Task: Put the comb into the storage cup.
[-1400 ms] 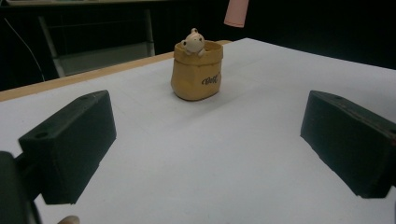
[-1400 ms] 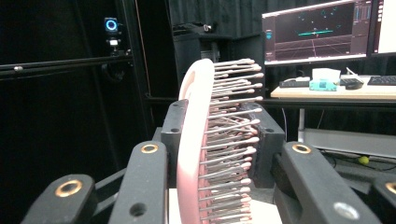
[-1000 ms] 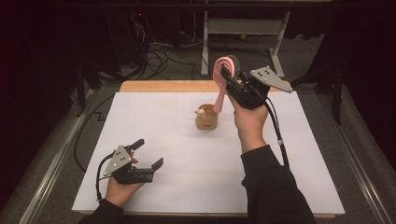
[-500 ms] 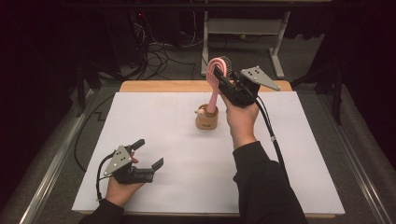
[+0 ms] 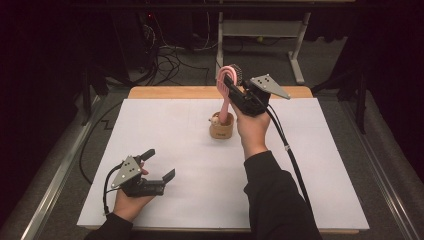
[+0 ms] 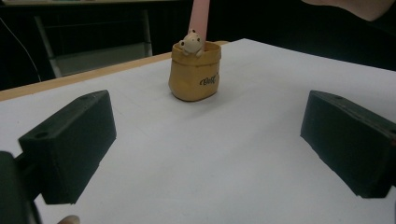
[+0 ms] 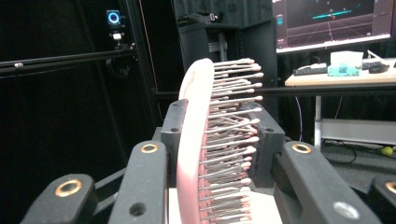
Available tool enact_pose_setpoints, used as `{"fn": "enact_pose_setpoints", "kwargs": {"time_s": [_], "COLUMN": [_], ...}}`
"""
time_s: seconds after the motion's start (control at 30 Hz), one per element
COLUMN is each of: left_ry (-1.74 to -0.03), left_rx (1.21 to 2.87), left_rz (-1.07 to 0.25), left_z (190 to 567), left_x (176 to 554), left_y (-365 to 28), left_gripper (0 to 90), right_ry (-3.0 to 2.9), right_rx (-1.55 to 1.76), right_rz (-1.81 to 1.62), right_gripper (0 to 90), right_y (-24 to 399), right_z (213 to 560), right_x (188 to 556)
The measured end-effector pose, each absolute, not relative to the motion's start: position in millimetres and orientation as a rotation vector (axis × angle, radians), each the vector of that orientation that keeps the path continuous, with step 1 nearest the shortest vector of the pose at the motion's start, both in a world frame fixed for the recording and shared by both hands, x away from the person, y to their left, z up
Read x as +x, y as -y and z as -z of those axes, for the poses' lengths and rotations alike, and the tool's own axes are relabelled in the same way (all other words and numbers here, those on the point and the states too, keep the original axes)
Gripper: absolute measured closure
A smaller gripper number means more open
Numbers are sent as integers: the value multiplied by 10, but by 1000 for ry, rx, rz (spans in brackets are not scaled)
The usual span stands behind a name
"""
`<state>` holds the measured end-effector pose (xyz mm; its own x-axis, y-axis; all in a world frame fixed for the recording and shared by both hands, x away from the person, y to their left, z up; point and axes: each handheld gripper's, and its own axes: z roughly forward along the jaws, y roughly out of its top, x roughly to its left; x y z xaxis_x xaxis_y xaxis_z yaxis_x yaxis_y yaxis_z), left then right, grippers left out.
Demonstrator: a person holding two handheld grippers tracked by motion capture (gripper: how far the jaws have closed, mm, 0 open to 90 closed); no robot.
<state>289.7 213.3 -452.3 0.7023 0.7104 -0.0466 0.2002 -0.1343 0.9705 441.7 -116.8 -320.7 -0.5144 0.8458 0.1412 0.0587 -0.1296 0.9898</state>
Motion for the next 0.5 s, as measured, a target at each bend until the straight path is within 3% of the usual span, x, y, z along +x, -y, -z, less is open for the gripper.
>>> {"fn": "enact_pose_setpoints", "kwargs": {"time_s": [0.5], "left_ry": [-745], "left_rx": [1682], "left_rz": [-516], "left_z": [4527], "left_x": [2905], "left_y": [-2139], "left_gripper": [31], "right_ry": [-1560], "right_rx": [1049], "right_rz": [-1700], "right_gripper": [663], "right_y": [1099], "right_z": [3418], "right_x": [4497]}}
